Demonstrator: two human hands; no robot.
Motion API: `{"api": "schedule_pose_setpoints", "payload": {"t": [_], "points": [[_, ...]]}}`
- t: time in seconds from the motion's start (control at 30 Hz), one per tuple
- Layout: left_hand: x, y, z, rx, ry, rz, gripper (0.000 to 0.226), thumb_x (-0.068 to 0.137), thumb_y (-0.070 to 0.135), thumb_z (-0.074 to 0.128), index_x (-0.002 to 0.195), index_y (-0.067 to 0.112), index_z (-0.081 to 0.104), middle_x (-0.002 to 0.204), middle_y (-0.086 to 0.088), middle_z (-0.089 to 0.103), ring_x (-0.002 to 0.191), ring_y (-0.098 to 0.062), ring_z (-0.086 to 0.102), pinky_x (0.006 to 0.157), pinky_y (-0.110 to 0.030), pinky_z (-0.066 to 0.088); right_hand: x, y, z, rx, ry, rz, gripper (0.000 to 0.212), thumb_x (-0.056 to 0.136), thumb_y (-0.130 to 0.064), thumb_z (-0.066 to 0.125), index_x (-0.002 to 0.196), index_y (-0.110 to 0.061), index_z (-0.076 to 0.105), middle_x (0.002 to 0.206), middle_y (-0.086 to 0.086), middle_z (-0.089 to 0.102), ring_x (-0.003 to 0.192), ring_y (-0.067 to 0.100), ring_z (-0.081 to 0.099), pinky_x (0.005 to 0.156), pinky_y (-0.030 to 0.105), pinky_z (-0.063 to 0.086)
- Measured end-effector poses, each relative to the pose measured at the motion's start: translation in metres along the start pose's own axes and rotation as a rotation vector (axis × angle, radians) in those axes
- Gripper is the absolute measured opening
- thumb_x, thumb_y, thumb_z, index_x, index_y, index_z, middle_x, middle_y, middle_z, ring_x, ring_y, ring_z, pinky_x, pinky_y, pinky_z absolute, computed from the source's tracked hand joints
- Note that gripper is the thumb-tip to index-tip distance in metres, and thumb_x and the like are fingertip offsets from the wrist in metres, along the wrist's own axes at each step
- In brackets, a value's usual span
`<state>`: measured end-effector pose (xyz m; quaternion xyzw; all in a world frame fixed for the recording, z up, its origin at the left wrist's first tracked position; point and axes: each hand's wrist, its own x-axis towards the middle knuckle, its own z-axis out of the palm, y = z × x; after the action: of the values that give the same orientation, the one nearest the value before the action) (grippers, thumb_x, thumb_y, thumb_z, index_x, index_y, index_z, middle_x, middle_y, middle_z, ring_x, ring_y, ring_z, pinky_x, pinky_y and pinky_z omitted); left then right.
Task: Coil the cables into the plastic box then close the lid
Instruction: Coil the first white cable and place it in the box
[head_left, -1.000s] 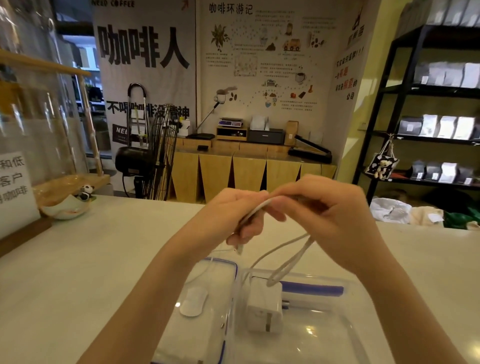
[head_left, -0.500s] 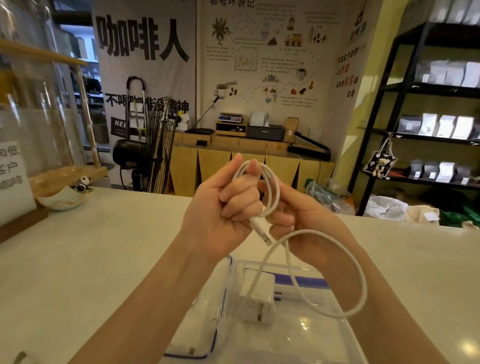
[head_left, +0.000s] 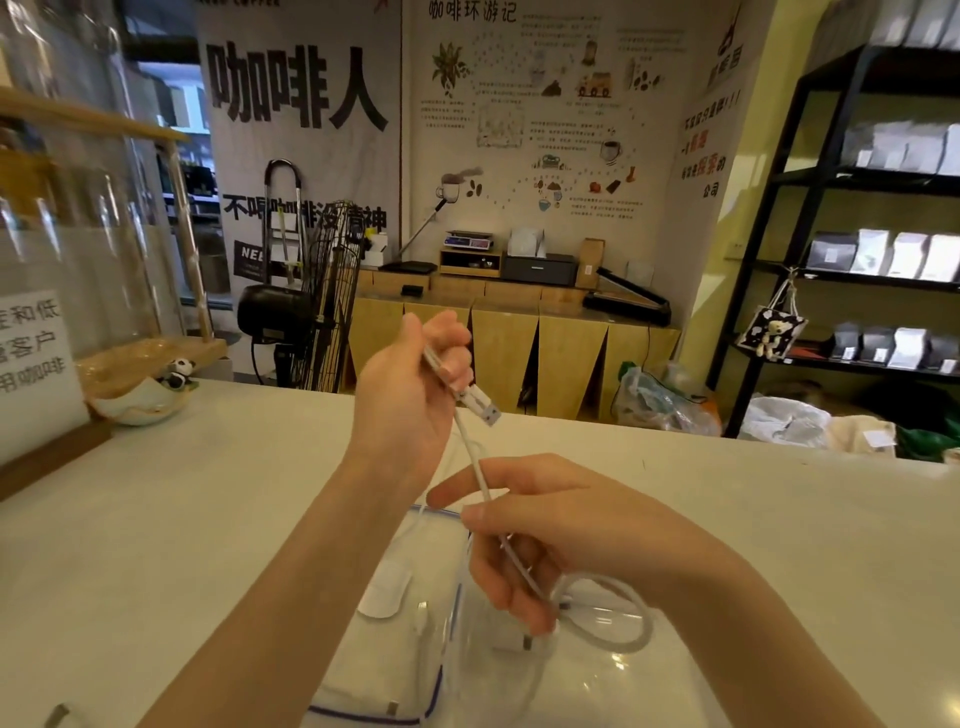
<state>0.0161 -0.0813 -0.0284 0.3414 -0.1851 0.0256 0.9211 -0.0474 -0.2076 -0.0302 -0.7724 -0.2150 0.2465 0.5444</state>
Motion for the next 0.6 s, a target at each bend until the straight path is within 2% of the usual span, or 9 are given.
{"api": "schedule_pose_setpoints", "payload": {"t": [0.07, 0.17, 0.23, 0.27, 0.37, 0.43, 0.5, 0.6], "points": [[-0.004, -0.006, 0.0, 0.445, -0.051, 0.141, 0.027, 0.096, 0.024, 0.03, 0.095, 0.013, 0.055, 0.058, 0.003, 0.056, 0.044, -0.005, 0.043, 0.047, -0.018, 0.037, -0.005, -0.002, -0.008, 0.071, -0.062, -0.003, 0.026, 0.09, -0.012, 0.045, 0.115, -0.009, 0.051, 0.057, 0.007, 0.057, 0.037, 0.014, 0.051, 0.039, 0.021, 0.046], [-0.009, -0.01, 0.0, 1.029, -0.284, 0.292, 0.02, 0.094, 0.021, 0.033, 0.103, 0.024, 0.05, 0.064, 0.005, 0.058, 0.049, -0.002, 0.047, 0.049, -0.014, 0.04, -0.012, -0.003, -0.023, 0.166, -0.12, 0.005, 0.036, 0.082, -0.013, 0.048, 0.116, -0.005, 0.051, 0.058, 0.007, 0.058, 0.035, 0.014, 0.052, 0.038, 0.02, 0.046], [-0.012, -0.007, 0.001, 1.267, -0.407, 0.239, 0.021, 0.094, 0.023, 0.035, 0.101, 0.017, 0.054, 0.062, 0.007, 0.055, 0.049, -0.001, 0.048, 0.05, -0.013, 0.04, -0.019, -0.004, -0.037, 0.214, -0.162, -0.008, 0.037, 0.082, -0.016, 0.05, 0.116, -0.002, 0.052, 0.061, 0.008, 0.058, 0.035, 0.013, 0.053, 0.037, 0.019, 0.047], [-0.012, -0.004, 0.001, 1.332, -0.455, 0.175, 0.023, 0.093, 0.026, 0.037, 0.093, 0.016, 0.058, 0.058, 0.009, 0.053, 0.046, -0.001, 0.046, 0.048, -0.012, 0.038, -0.023, -0.005, -0.044, 0.243, -0.199, -0.026, 0.037, 0.084, -0.019, 0.051, 0.117, -0.001, 0.052, 0.062, 0.009, 0.058, 0.037, 0.012, 0.054, 0.037, 0.019, 0.047], [-0.016, 0.008, 0.006, 1.23, -0.593, -0.167, 0.036, 0.084, 0.042, 0.041, 0.063, 0.021, 0.061, 0.041, 0.01, 0.041, 0.036, -0.003, 0.033, 0.04, -0.013, 0.031, -0.035, -0.007, -0.063, 0.293, -0.316, -0.102, 0.046, 0.086, -0.027, 0.053, 0.119, 0.005, 0.05, 0.067, 0.01, 0.06, 0.042, 0.01, 0.059, 0.041, 0.017, 0.05], [-0.018, 0.017, 0.009, 1.097, -0.745, -0.406, 0.046, 0.085, 0.049, 0.04, 0.056, 0.019, 0.058, 0.038, 0.011, 0.036, 0.033, -0.003, 0.027, 0.036, -0.012, 0.026, -0.039, -0.004, -0.071, 0.348, -0.415, -0.188, 0.051, 0.089, -0.03, 0.05, 0.123, 0.009, 0.045, 0.075, 0.014, 0.061, 0.049, 0.011, 0.062, 0.046, 0.018, 0.053], [-0.02, 0.021, 0.009, 0.975, -0.874, -0.502, 0.044, 0.084, 0.049, 0.044, 0.056, 0.019, 0.058, 0.037, 0.014, 0.035, 0.032, -0.003, 0.025, 0.035, -0.011, 0.025, -0.039, -0.002, -0.075, 0.416, -0.519, -0.283, 0.052, 0.091, -0.029, 0.047, 0.127, 0.008, 0.039, 0.088, 0.019, 0.059, 0.058, 0.012, 0.065, 0.05, 0.021, 0.053], [-0.017, 0.023, 0.005, 0.76, -0.908, -0.52, 0.039, 0.078, 0.052, 0.052, 0.058, 0.019, 0.058, 0.04, 0.016, 0.035, 0.033, -0.001, 0.026, 0.035, -0.011, 0.025, -0.037, 0.0, -0.078, 0.473, -0.571, -0.336, 0.044, 0.09, -0.015, 0.049, 0.127, 0.005, 0.038, 0.099, 0.023, 0.055, 0.066, 0.014, 0.066, 0.054, 0.023, 0.055]]}}
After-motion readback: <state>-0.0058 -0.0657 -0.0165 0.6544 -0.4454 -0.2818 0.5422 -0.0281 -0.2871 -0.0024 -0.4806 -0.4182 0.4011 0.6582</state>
